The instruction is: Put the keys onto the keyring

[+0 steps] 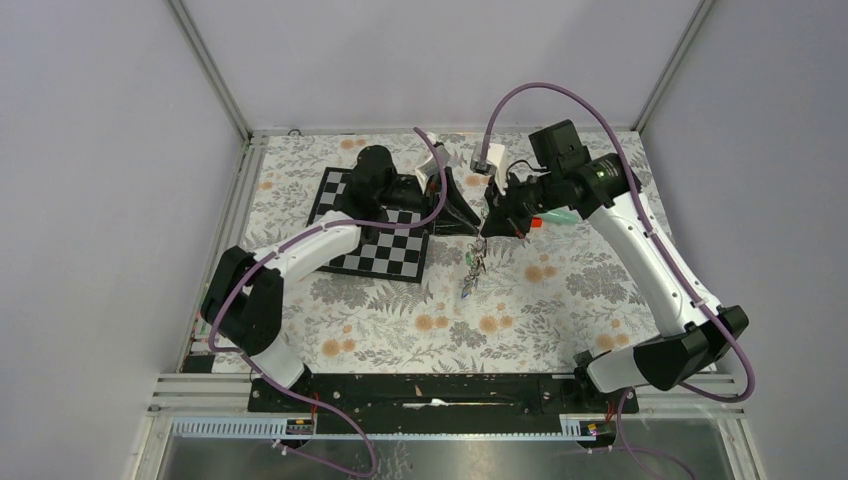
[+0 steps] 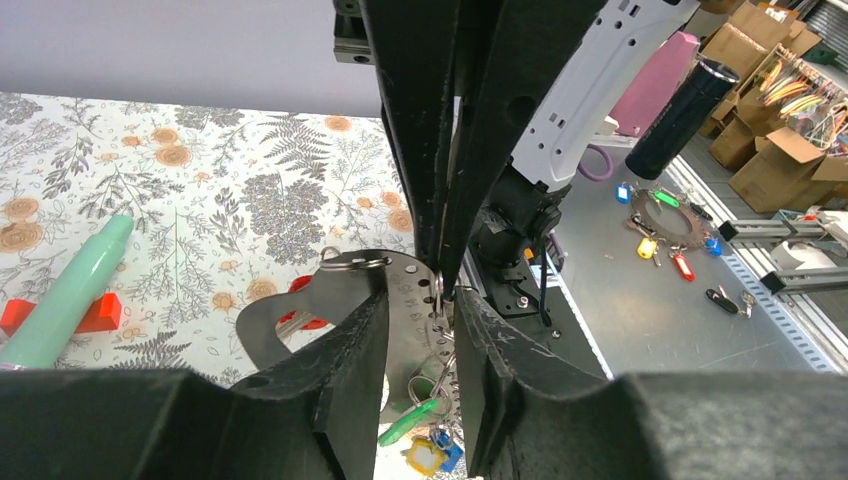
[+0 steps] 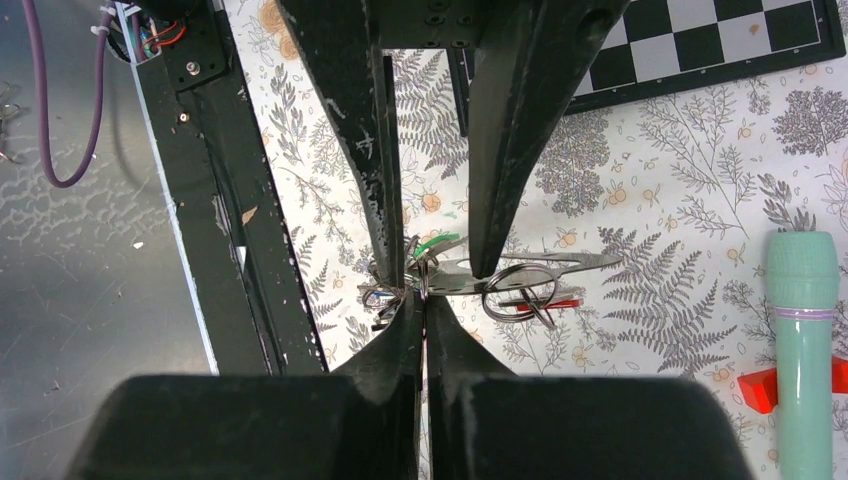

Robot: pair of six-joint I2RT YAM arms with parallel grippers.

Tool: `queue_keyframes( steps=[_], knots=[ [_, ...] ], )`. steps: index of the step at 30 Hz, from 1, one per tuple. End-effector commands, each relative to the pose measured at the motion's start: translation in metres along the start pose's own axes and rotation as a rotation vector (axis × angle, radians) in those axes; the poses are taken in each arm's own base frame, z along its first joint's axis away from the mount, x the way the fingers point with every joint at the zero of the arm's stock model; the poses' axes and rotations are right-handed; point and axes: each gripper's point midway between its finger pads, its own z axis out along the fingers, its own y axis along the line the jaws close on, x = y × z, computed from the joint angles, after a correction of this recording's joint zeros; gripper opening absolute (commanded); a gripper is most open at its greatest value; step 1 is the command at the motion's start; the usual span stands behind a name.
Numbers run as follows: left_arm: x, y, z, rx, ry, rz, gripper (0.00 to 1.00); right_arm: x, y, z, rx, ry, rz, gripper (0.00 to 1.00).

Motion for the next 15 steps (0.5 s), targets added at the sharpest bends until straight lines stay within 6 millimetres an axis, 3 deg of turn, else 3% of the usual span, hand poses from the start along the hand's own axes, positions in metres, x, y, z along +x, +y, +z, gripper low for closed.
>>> queue_keyframes(
  steps=[1,15],
  knots=[
    [-0.0134,-0.0093,0.0057,0.041,-0.005,0.08,0.33,-0.0096,0.0025,-0.0078,0.021,0.002,-0.042,0.0],
    [-0.0106,-0.0141,0.0081,0.059,-0.012,0.069,0.2,-0.0064,0.0042,-0.0067,0.007,0.036,-0.038,0.0]
  ],
)
